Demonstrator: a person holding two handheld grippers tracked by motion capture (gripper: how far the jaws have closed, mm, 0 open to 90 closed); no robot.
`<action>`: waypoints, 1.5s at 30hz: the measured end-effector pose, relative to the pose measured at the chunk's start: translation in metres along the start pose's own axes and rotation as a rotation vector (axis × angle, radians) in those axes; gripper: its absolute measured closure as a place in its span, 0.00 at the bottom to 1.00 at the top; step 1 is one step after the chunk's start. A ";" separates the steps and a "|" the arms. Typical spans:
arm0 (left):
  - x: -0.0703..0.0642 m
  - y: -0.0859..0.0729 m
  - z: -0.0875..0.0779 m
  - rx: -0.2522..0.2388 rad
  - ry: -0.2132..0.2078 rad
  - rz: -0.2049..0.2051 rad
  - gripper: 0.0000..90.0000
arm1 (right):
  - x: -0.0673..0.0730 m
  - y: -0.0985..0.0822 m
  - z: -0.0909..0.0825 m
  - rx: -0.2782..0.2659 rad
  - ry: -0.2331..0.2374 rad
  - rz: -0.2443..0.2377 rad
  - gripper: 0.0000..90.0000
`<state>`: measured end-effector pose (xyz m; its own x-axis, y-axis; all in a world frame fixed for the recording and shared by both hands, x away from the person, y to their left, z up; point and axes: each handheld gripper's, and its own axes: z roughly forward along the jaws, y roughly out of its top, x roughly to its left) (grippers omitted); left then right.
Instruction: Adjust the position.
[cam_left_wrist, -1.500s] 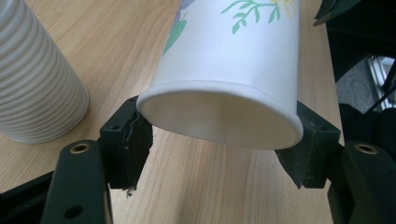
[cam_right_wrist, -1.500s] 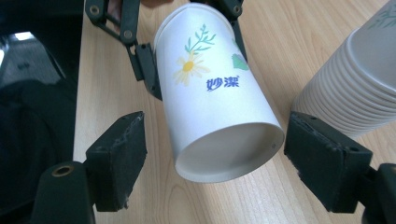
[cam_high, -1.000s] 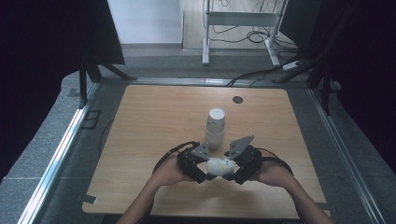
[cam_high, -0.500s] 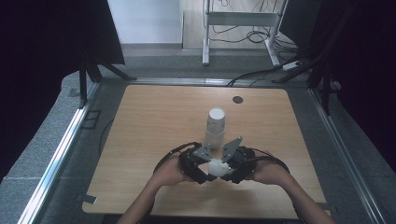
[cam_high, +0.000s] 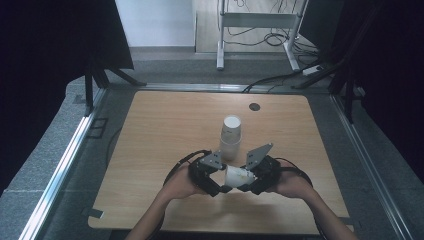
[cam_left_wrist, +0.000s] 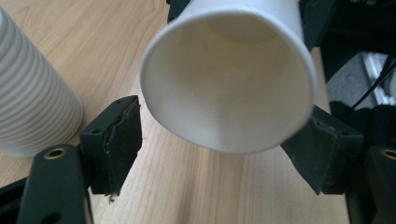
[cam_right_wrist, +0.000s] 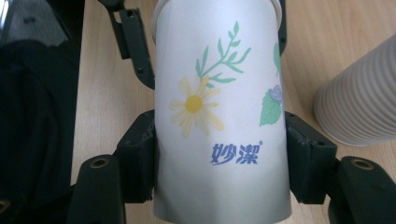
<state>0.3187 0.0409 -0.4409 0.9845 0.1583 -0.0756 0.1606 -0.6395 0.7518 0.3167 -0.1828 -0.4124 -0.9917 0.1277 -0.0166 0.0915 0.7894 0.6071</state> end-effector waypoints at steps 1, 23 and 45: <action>0.000 0.000 -0.001 -0.007 -0.003 -0.001 0.23 | 0.000 -0.002 -0.001 -0.020 0.002 0.007 0.40; 0.001 -0.003 -0.004 -0.099 -0.025 -0.022 0.24 | 0.004 -0.043 0.006 -0.351 0.004 0.100 0.40; 0.000 -0.001 -0.007 -0.143 -0.056 0.003 0.34 | 0.004 -0.047 0.014 -0.400 0.052 0.104 0.40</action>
<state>0.3178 0.0467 -0.4367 0.9880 0.1117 -0.1069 0.1501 -0.5256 0.8374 0.3102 -0.2106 -0.4519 -0.9833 0.1554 0.0950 0.1589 0.4771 0.8644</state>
